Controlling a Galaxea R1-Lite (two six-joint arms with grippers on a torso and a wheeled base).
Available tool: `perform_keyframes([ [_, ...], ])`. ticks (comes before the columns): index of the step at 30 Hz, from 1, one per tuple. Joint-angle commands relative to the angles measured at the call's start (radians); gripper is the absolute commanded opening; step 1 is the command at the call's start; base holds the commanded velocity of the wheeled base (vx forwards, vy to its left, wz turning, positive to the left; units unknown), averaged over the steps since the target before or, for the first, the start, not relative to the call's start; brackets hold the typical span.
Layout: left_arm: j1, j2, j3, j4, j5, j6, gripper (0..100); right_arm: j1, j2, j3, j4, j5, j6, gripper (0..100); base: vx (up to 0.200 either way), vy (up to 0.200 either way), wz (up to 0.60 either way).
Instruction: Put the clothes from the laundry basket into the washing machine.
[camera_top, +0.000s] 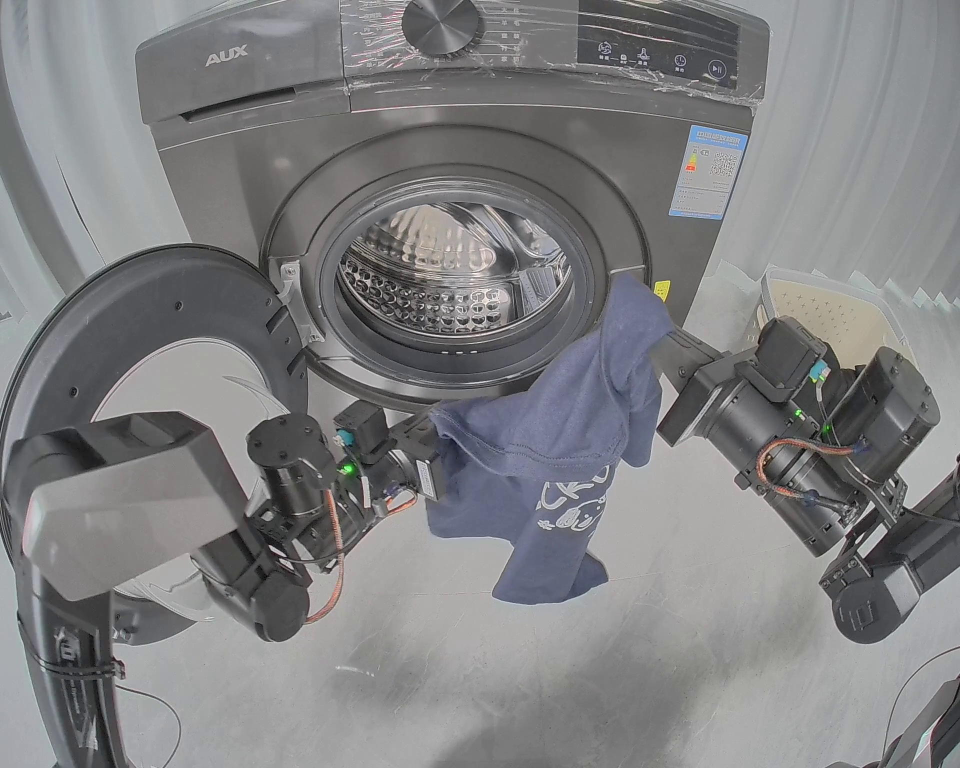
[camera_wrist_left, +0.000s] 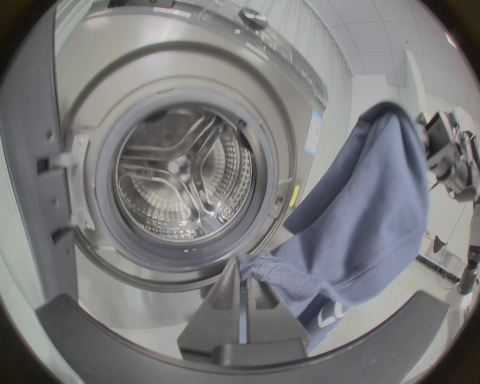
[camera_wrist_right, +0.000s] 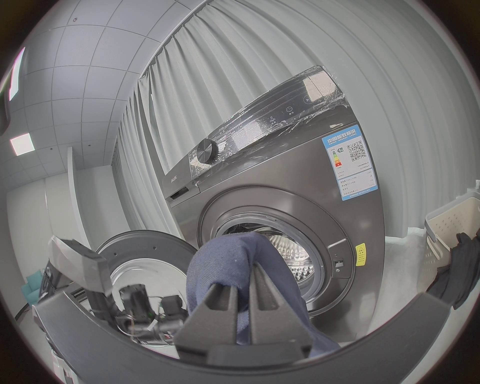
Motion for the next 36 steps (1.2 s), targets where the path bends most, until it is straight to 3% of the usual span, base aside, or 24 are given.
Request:
perform_keyframes([
  [1,0.068,-0.262,0.168,-0.001,-0.033,-0.003,0,-0.003,0.009,0.005,0.001,0.000,0.007,0,0.000,0.000,0.00],
  [4,0.084,-0.308,0.186,-0.001,-0.033,-0.009,0,-0.004,0.012,0.005,0.001,0.000,0.009,0,0.000,0.000,0.00],
  [6,0.093,-0.405,0.197,0.001,-0.035,-0.051,0,-0.006,0.014,0.007,0.001,-0.001,0.010,0,0.000,0.000,0.00],
  [8,0.091,-0.451,0.192,0.002,-0.036,-0.057,0,-0.009,0.017,0.007,0.001,-0.001,0.010,0,0.000,0.000,0.00],
  [13,0.088,-0.523,0.180,0.005,-0.038,-0.057,0,-0.009,0.020,0.013,0.001,-0.032,0.026,0,0.000,0.000,0.00],
  [24,0.078,-0.556,0.157,0.011,-0.038,-0.059,0,-0.072,0.059,0.018,0.001,-0.041,0.035,0,0.000,0.000,0.00],
  [36,-0.054,-0.555,0.159,0.019,-0.024,-0.057,0,-0.055,0.177,0.085,-0.022,-0.024,0.049,0,0.000,0.000,0.00],
])
